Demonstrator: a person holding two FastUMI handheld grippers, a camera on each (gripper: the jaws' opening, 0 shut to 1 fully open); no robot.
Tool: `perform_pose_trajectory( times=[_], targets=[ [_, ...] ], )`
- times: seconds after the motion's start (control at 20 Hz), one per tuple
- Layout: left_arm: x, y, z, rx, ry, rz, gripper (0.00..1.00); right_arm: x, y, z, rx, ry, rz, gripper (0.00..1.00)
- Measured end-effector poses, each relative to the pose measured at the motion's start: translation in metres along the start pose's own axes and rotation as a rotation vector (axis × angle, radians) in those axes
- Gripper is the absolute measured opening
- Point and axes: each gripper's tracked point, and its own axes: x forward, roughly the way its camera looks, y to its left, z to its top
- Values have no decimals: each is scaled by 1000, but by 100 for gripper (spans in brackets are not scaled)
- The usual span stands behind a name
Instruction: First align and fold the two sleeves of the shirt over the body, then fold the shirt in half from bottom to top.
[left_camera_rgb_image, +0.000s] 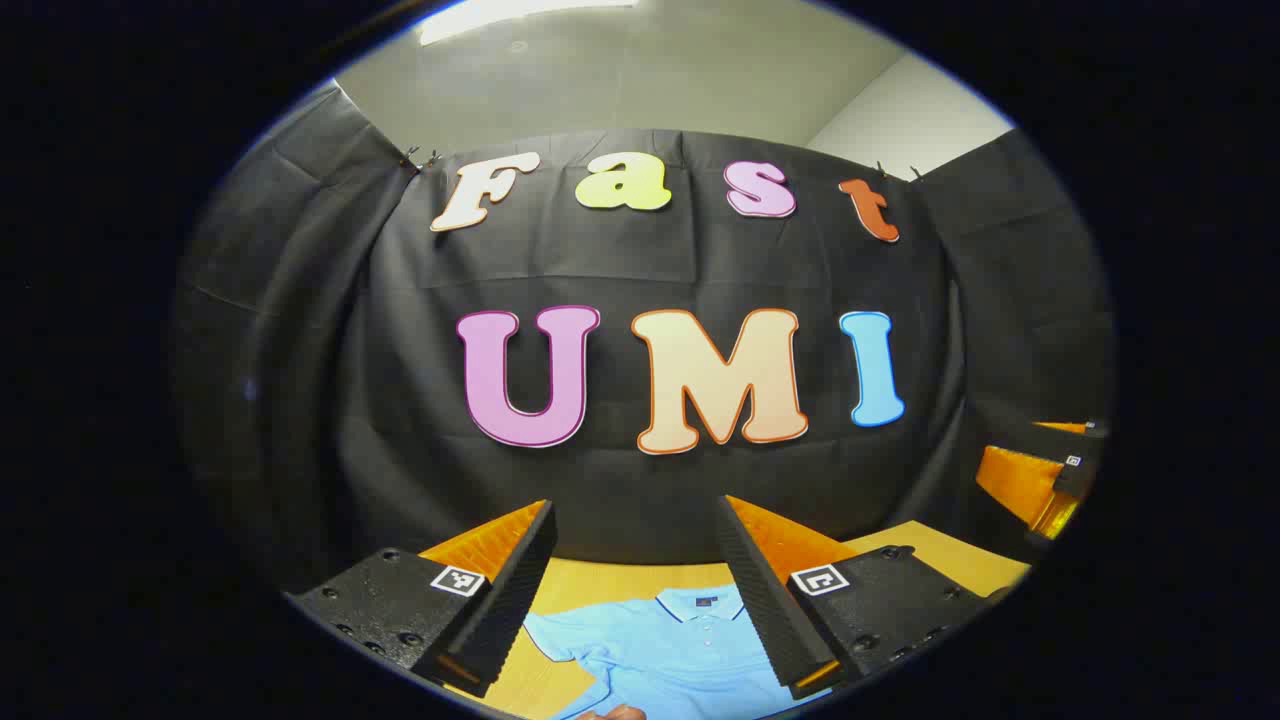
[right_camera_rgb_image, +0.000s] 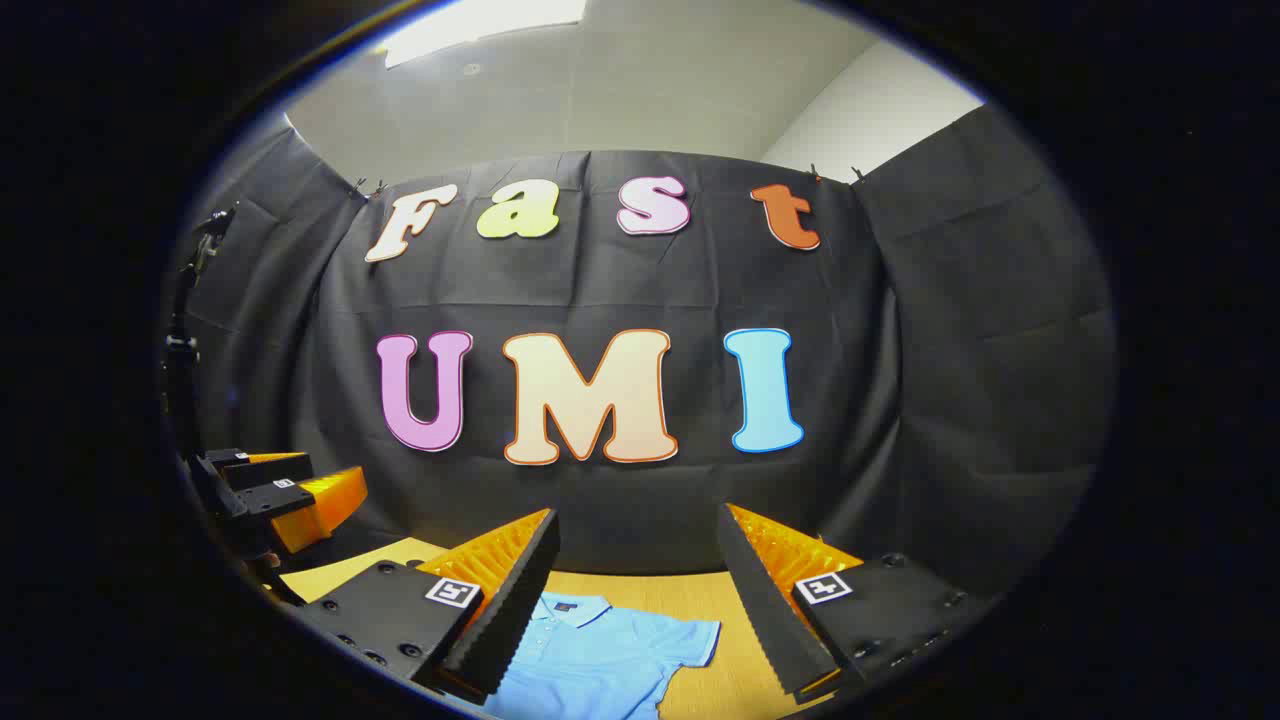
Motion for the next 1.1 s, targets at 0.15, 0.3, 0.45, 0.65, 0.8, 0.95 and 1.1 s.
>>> perform_pose_trajectory(
  times=[0.15,0.3,0.45,0.65,0.8,0.95,1.1],
  targets=[
    [0,-5,4,14,-14,-20,95,-1,-4,6,6,-28,-19,98],
    [3,-2,1,18,-7,-18,95,3,0,-1,14,-16,-17,98],
    [4,7,-2,14,3,-2,95,5,7,-5,8,-9,-5,98],
    [6,19,-9,11,18,20,95,9,11,-6,-2,-9,0,98],
    [5,24,-13,7,28,32,96,15,11,-12,-5,-9,-1,98],
    [6,29,-16,9,30,35,96,32,3,-36,-12,47,-20,98],
    [10,34,-19,14,28,31,95,57,-8,-61,-35,91,-45,98]
  ],
)
